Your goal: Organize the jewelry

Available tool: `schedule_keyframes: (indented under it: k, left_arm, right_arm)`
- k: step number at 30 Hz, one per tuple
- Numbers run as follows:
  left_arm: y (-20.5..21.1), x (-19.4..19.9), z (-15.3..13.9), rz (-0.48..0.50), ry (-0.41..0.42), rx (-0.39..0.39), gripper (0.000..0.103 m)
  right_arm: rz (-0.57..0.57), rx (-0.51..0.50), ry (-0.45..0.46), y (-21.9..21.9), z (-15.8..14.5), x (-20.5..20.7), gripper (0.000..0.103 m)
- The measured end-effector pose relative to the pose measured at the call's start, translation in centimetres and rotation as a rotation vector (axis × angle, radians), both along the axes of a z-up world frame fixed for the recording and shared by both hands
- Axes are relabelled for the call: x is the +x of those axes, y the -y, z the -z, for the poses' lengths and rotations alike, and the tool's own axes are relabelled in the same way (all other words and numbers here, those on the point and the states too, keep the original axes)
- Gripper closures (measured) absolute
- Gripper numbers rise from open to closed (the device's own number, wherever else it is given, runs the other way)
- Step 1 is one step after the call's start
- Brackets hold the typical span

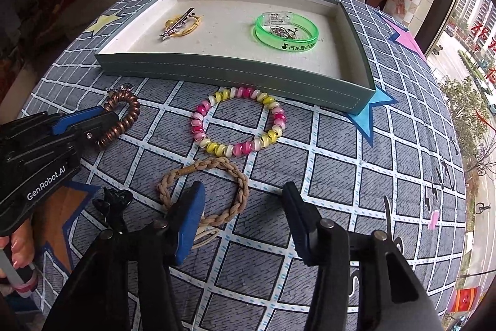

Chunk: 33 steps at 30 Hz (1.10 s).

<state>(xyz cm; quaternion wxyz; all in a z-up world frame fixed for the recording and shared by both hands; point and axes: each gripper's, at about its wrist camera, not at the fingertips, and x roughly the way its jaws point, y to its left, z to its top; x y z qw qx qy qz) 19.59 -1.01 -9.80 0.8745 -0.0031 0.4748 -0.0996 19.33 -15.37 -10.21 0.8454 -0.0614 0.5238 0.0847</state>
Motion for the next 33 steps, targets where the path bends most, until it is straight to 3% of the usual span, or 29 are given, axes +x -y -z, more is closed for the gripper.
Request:
schedule_keyframes:
  k: [5, 10, 19, 33]
  left_arm:
    - [-0.2, -0.6, -0.4, 0.007, 0.015, -0.007, 0.08]
    - [-0.8, -1.6, -1.5, 0.016, 0.044, -0.03, 0.08]
    - [-1.9, -2.8, -3.9, 0.022, 0.097, -0.053, 0.08]
    - [-2.7, -1.9, -8.5, 0.026, 0.187, -0.082, 0.08]
  right_arm:
    - [0.0, 0.002, 0.001, -0.7, -0.1, -0.6, 0.096]
    - [0.049, 0.043, 0.01, 0.3, -0.5, -1.2, 0.096]
    - [0.115, 0.1, 0.079, 3.6, -3.8, -2.1, 0.096]
    - [0.13, 0.149, 0.185, 5.6, -9.0, -0.8, 0.096]
